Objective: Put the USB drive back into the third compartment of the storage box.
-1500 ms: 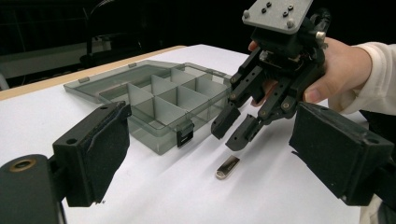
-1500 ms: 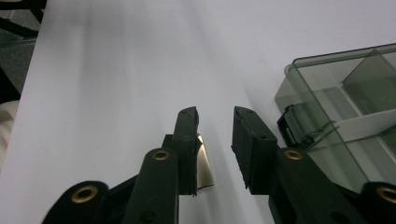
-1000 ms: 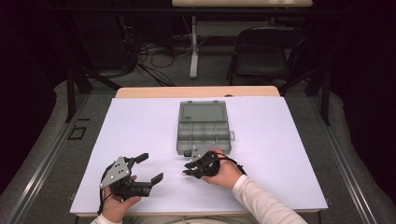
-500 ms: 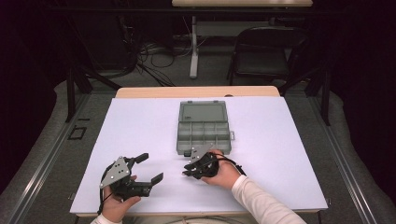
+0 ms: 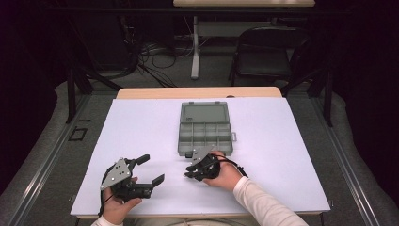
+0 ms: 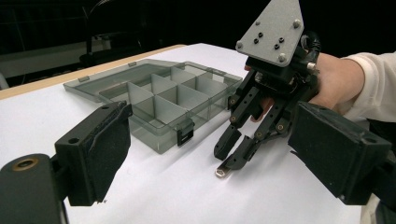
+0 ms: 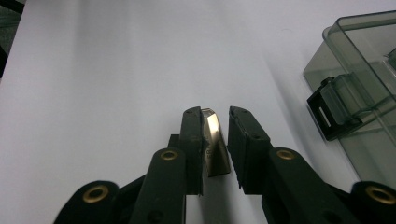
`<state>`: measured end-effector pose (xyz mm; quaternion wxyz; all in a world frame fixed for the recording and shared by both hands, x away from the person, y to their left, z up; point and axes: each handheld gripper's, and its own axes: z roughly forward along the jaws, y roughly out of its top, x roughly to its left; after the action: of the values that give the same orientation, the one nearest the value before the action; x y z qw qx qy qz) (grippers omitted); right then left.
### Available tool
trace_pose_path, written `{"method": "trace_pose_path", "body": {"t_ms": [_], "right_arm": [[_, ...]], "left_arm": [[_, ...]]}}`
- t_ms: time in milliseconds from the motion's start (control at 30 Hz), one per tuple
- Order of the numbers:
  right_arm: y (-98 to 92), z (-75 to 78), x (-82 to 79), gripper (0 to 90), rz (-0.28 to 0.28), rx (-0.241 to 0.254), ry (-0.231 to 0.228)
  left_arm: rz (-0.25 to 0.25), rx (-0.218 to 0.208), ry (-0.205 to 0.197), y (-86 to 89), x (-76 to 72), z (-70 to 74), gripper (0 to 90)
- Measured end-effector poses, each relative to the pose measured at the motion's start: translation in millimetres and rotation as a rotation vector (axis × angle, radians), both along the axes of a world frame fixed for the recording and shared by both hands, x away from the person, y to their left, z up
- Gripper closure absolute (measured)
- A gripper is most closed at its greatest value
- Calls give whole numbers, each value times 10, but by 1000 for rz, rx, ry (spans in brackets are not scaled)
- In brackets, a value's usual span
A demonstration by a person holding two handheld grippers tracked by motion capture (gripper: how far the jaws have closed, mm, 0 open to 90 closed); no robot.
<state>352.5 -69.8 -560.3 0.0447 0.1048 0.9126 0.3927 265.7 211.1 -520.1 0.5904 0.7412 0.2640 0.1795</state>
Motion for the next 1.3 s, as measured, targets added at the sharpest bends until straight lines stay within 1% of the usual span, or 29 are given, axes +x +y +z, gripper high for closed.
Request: {"method": "trace_pose_path", "body": {"t_ms": [133, 367, 533, 933, 1167, 1300], "right_arm": [[-2, -10, 5, 762, 4, -8, -2], [-4, -13, 6, 775, 10, -5, 1], [-4, -13, 1, 786, 17, -8, -4], [0, -12, -9, 794, 40, -14, -33], [3, -8, -17, 795, 41, -19, -42], [3, -3, -18, 795, 41, -19, -55]], "left_arm": [[0, 1, 0, 1, 1, 0, 123], [0, -2, 0, -1, 2, -2, 123], [0, -1, -1, 0, 2, -2, 123], [2, -4, 1, -2, 4, -4, 123], [2, -3, 1, -2, 3, -4, 123], [3, -3, 0, 1, 4, -3, 123]]}}
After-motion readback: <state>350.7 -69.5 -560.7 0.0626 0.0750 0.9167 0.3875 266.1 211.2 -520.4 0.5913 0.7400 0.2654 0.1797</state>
